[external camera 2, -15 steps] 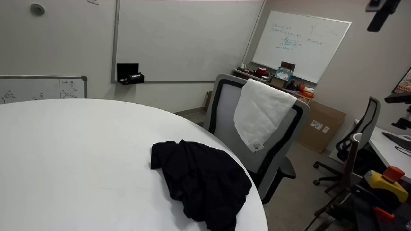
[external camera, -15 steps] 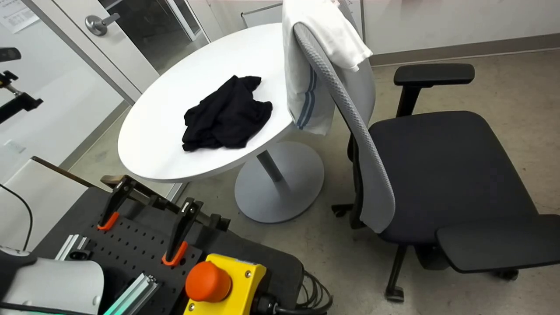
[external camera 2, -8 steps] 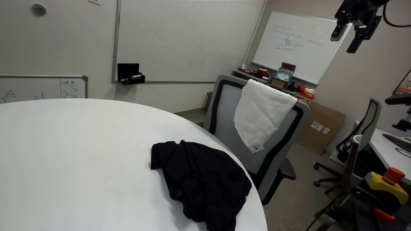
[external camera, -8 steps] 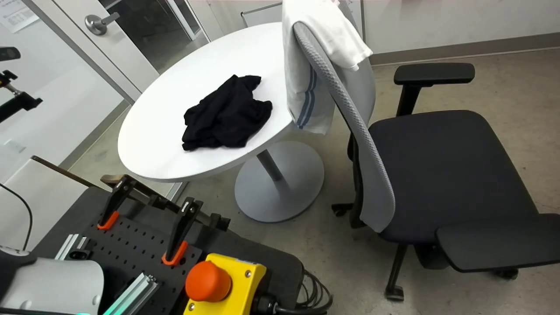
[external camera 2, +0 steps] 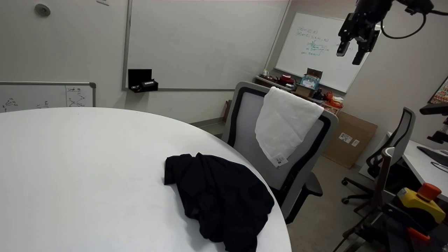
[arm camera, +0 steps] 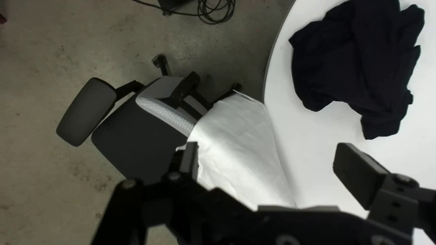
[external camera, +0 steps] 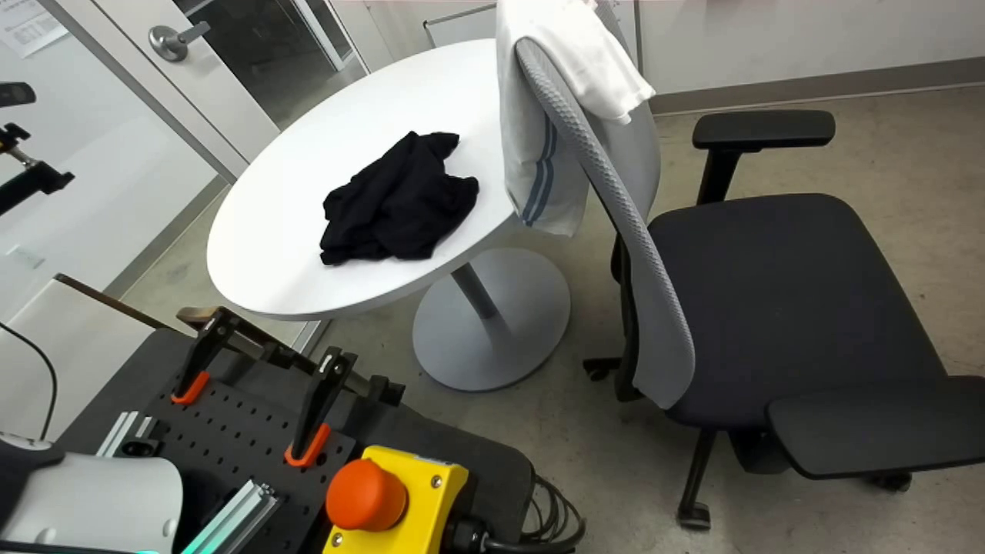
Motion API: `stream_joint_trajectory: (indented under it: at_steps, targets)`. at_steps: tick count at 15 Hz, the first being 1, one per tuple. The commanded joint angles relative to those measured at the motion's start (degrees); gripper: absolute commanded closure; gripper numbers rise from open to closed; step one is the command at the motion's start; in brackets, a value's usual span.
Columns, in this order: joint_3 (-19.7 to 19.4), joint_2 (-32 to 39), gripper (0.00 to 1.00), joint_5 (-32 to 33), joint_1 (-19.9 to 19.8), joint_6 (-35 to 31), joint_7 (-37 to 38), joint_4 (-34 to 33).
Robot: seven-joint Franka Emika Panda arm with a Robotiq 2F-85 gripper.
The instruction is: Remove the towel from the backrest of the grey chair and place it on the table
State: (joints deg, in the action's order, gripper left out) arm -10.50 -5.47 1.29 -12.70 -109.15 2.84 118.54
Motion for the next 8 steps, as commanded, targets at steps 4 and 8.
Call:
stream_joint_trajectory:
  at_steps: [4, 8]
  targets:
    - [0.2, 13.3, 0.00, 7.4, 1.2, 2.7, -4.8, -10.7]
    - [0.7, 18.6, 0.00, 12.4, 2.3, -0.4, -4.4, -10.9]
